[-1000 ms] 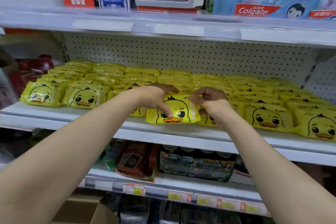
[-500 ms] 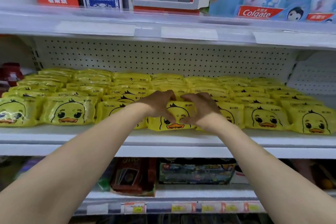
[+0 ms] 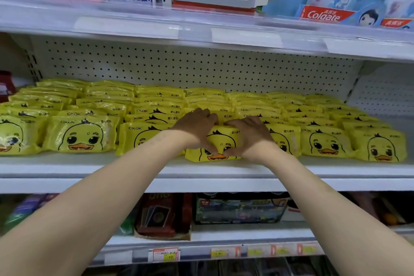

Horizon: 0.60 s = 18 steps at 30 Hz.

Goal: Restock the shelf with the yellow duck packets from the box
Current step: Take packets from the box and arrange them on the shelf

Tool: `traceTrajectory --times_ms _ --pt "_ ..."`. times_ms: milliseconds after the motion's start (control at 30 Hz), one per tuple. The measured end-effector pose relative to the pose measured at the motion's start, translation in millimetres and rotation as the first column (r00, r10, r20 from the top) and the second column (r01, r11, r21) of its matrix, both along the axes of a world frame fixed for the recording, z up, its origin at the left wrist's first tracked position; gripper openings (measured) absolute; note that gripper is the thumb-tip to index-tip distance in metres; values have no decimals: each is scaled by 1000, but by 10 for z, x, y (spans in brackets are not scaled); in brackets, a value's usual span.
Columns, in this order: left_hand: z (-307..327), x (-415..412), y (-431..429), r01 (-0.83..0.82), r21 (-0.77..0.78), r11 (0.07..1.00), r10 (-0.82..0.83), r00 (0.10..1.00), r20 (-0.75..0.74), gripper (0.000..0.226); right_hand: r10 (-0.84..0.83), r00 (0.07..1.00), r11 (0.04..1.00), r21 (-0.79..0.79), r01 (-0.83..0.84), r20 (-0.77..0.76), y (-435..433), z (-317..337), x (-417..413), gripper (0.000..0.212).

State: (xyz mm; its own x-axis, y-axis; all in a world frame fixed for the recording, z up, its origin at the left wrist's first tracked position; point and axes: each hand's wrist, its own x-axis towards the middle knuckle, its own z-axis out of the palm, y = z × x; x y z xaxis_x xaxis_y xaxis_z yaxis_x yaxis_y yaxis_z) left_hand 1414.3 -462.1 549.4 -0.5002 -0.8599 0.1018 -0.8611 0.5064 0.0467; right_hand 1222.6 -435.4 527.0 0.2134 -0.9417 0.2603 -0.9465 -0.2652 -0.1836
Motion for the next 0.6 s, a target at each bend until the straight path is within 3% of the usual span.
traceTrajectory --times_ms 233,600 --pt "-17 103 61 78 -58 995 -70 988 138 102 -34 999 999 -6 34 -25 35 -5 32 88" --pt "-31 82 89 44 -143 989 -28 993 110 105 -105 992 994 -26 103 -76 136 31 111 90"
